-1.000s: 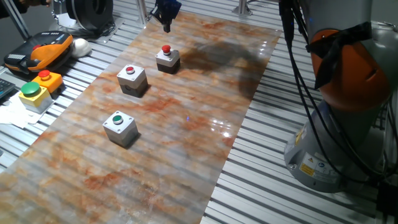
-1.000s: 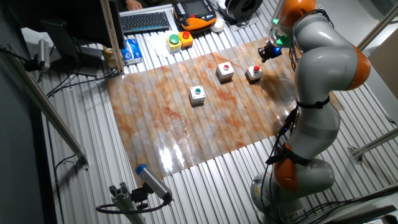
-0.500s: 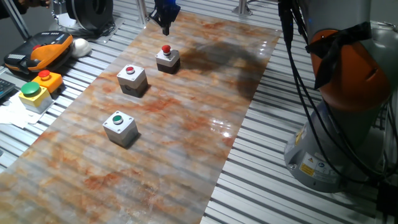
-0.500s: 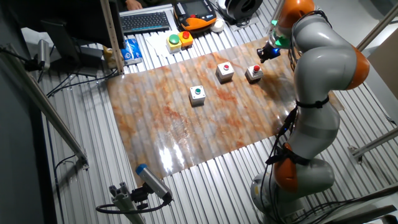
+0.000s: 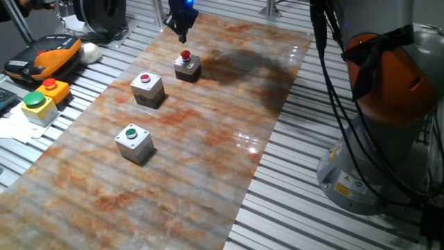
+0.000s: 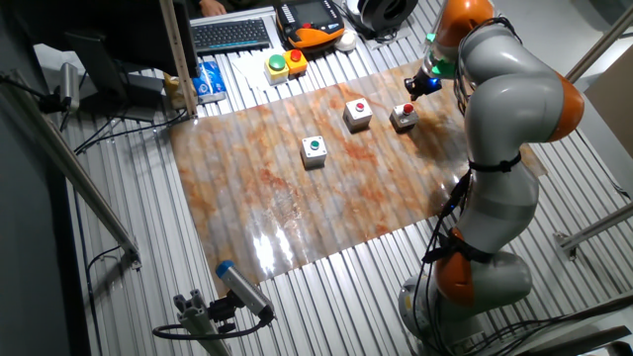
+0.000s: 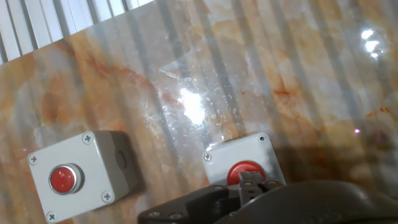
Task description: Press three buttons from left to right in sequence
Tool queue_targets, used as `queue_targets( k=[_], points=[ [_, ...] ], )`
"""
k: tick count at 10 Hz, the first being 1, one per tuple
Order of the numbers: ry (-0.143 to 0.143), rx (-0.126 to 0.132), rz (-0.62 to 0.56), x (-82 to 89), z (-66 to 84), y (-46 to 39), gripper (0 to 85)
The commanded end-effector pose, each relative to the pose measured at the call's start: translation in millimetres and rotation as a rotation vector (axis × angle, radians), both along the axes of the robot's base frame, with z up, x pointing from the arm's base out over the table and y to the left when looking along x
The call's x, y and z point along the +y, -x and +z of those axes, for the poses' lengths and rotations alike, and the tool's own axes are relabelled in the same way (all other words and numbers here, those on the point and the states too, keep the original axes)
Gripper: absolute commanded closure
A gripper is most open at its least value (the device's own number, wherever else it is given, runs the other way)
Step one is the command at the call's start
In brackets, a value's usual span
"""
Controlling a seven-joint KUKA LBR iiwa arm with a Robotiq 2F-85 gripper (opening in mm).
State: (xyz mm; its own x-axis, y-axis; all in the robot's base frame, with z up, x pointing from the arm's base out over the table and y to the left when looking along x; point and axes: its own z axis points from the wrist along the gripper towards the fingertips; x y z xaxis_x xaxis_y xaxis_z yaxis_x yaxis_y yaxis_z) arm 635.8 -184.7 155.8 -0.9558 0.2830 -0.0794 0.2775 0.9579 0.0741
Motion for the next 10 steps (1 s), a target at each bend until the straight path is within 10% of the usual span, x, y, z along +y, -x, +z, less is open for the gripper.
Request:
queue_targets(
  k=[1, 10],
  points=[
    [-0.003, -0.001, 0.002, 0.0, -1.6, -0.2, 85.0],
    [0.019, -0.032, 0.014, 0.7, -22.6, 3.5, 85.0]
  ],
)
